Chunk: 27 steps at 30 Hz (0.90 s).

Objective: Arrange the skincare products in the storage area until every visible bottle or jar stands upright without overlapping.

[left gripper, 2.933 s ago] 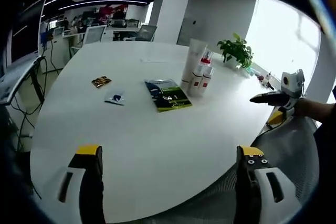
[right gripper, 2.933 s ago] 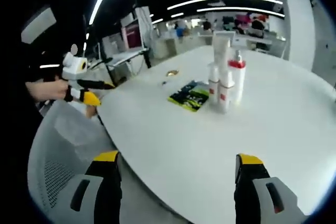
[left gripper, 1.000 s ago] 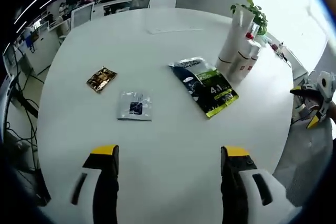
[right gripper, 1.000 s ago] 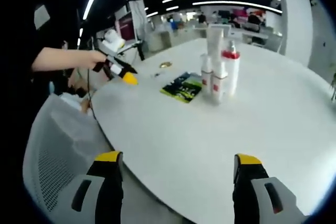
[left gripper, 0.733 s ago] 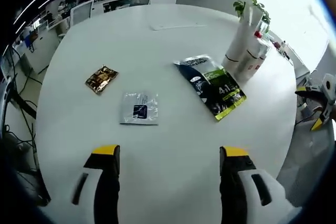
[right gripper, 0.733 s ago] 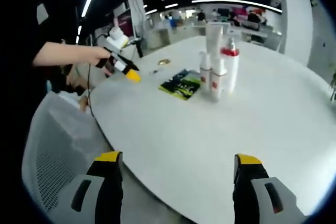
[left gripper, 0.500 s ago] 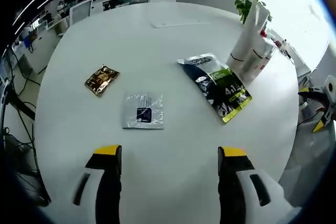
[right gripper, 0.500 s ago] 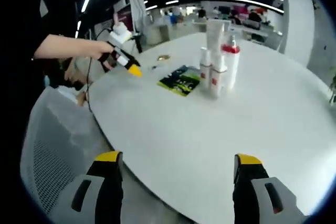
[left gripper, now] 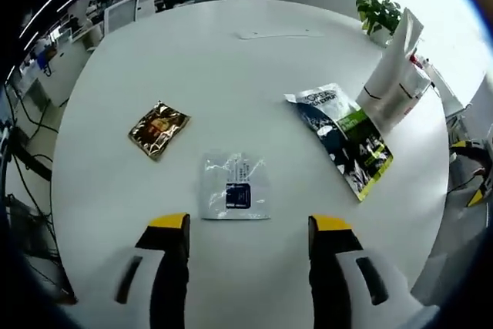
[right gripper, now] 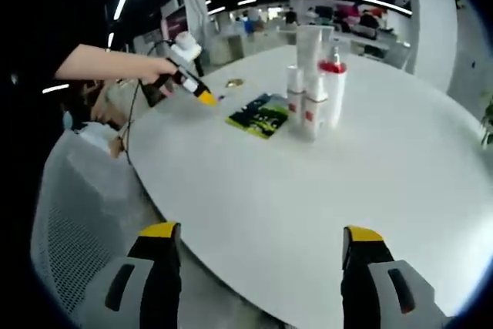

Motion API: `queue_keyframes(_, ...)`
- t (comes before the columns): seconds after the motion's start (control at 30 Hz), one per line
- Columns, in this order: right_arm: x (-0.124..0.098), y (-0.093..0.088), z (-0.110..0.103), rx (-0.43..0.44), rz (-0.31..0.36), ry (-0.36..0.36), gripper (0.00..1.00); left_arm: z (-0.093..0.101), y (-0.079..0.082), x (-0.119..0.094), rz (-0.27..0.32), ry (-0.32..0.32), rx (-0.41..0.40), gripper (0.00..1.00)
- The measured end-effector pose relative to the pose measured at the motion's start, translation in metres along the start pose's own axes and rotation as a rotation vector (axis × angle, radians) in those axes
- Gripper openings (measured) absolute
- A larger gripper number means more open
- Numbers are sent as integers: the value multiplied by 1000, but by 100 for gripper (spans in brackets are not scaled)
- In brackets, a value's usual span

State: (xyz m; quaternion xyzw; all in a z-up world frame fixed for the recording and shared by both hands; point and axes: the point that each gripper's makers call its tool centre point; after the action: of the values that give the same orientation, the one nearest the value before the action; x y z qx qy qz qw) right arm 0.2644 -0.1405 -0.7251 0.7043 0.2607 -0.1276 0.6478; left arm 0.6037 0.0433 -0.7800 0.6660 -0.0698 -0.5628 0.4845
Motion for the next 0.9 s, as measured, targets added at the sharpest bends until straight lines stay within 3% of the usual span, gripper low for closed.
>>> queue_keyframes(0.1,0,-1,0,0,-3,0,90,-7,7,6,8,8,-18,53)
queue_keyframes(0.5,0,-3,2,7,-12,-8,90,-16,8,20,-38,29,16,45)
queue_keyframes(0.6,0,-3,2,9,-12,-7,90,-15,10,21,-44,24,16,46)
queue_keyframes(0.77,0,-3,2,8,-14,-9,89,-12,7,23,-69,44,92,47)
queue_keyframes(0.9,0,-4,2,9,-18,-10,89,-5,11,24,-61,42,99,41)
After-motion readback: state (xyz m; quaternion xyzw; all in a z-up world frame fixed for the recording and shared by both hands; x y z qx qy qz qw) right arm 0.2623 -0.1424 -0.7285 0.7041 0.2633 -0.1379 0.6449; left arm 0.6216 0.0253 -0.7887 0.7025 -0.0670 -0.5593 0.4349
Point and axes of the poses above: the point that each gripper's makers call its tool centre point, and the gripper's own axes: x roughly forward along the fingers, z roughly to its right, y roughly out of its top, and after that the axes turned 15 degrees about z, right-handed
